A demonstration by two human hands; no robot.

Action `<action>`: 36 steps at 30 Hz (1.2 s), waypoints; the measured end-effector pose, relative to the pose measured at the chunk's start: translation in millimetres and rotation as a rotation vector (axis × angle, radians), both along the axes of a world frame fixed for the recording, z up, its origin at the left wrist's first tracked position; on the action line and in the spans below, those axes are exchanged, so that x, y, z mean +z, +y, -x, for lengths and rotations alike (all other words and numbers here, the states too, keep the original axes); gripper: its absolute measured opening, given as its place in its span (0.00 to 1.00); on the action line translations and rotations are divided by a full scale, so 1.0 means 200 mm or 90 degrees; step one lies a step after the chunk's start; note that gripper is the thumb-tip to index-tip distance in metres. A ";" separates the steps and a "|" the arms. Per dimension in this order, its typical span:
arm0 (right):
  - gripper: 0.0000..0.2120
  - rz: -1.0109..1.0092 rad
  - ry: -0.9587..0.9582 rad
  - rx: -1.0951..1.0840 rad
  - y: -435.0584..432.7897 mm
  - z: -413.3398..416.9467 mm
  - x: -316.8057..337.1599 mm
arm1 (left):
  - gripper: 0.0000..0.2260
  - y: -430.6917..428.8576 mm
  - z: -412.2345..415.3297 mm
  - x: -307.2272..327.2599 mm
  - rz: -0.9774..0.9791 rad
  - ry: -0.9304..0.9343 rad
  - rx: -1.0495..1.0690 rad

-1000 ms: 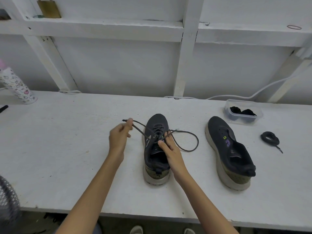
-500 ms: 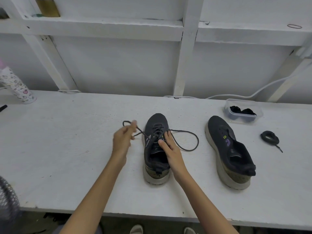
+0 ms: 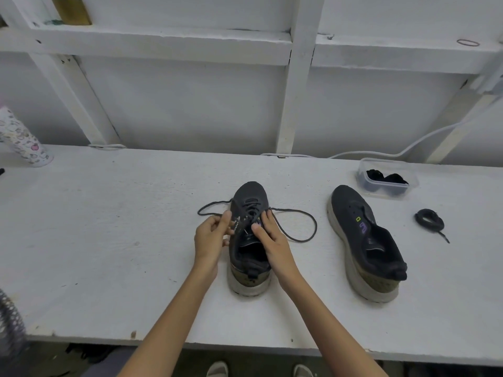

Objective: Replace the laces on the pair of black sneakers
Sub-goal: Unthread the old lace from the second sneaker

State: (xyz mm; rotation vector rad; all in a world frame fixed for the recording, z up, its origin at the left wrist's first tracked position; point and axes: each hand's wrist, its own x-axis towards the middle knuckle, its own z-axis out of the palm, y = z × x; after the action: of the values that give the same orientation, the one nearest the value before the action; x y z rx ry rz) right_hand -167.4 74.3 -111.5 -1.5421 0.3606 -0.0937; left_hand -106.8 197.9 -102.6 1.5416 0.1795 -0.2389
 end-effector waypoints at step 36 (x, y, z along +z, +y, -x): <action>0.06 0.556 0.064 0.062 -0.17 -0.17 0.15 | 0.24 -0.04 0.10 -0.03 -0.153 -0.092 -0.244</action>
State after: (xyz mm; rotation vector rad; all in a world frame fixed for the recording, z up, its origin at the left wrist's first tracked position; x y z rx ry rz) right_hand -133.2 41.1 -81.6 -2.4322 0.3395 -0.1033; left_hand -126.3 189.4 -109.1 1.8205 -0.2125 -0.4176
